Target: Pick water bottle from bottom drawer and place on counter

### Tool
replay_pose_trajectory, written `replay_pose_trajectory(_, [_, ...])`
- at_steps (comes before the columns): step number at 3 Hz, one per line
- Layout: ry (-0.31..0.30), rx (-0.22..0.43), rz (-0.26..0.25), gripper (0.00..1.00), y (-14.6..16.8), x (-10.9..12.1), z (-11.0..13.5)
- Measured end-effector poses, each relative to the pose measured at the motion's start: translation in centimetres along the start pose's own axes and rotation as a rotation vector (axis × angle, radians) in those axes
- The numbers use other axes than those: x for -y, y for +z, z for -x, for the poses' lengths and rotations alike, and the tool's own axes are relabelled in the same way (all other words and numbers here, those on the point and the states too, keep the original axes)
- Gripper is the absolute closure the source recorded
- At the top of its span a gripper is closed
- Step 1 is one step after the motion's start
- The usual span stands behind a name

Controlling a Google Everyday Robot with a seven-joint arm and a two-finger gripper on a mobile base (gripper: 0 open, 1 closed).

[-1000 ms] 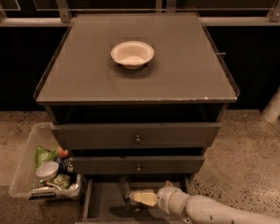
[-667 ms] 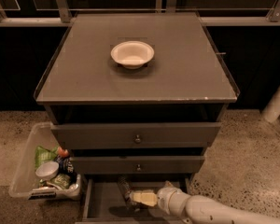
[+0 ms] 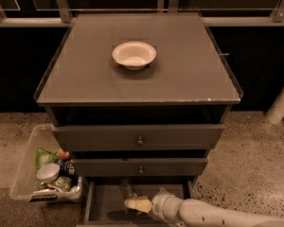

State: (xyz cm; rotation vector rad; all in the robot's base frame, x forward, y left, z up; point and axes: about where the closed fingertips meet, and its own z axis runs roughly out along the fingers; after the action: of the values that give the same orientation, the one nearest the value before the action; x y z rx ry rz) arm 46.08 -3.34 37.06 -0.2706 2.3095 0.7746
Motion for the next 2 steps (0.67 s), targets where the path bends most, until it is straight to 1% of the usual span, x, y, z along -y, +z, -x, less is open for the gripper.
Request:
replay_pose_trajectory(1, [-0.004, 0.005, 0.041, 0.00, 6.24, -1.25, -2.93])
replay_pose_trajectory(2, [0.000, 0.005, 0.039, 0.00, 6.51, -1.25, -3.23])
